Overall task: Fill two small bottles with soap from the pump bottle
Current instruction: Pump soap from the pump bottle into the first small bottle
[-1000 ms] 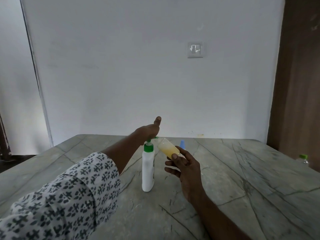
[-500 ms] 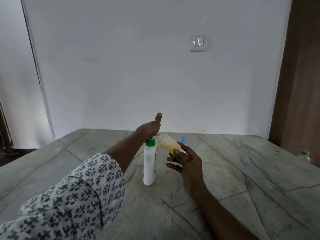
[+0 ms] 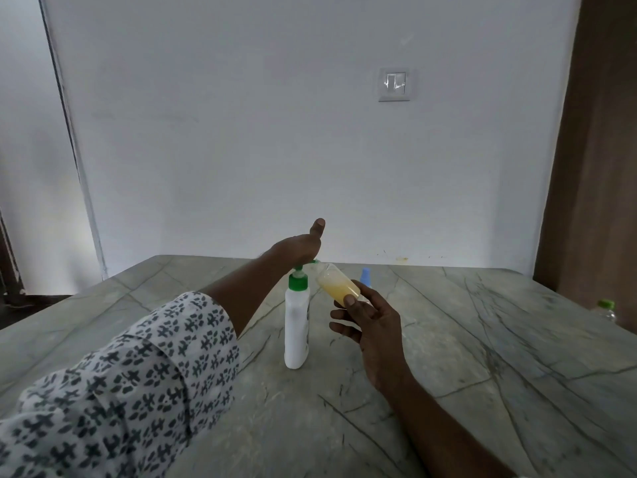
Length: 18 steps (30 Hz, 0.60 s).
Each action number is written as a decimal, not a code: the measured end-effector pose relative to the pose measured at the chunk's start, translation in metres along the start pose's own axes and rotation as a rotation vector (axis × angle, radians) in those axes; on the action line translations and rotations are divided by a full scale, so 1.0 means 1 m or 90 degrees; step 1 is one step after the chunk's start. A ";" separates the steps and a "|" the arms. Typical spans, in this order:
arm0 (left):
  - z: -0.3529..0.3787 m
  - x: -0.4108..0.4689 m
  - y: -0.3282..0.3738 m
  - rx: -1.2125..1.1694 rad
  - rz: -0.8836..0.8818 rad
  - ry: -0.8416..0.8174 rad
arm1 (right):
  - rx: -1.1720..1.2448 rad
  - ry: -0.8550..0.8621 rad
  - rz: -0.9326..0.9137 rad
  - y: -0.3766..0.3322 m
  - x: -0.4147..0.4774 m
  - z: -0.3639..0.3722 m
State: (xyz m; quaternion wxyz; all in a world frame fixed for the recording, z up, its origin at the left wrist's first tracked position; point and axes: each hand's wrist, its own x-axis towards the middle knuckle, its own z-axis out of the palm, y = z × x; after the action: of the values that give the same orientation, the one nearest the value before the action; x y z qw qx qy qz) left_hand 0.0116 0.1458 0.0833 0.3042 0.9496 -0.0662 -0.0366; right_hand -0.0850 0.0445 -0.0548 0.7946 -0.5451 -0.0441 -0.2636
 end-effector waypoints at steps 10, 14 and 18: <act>0.006 -0.005 -0.004 -0.020 -0.001 0.002 | 0.009 0.006 0.012 0.001 -0.001 0.000; 0.006 -0.006 -0.005 -0.027 -0.004 0.003 | 0.006 0.008 0.016 0.000 -0.002 0.001; 0.006 -0.007 -0.005 -0.032 -0.010 -0.004 | 0.004 0.005 0.013 -0.001 -0.002 0.000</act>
State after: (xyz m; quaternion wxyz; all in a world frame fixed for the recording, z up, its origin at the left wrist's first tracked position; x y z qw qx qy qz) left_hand 0.0048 0.1470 0.0756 0.3274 0.9420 -0.0590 -0.0439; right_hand -0.0871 0.0452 -0.0549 0.7991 -0.5421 -0.0359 -0.2575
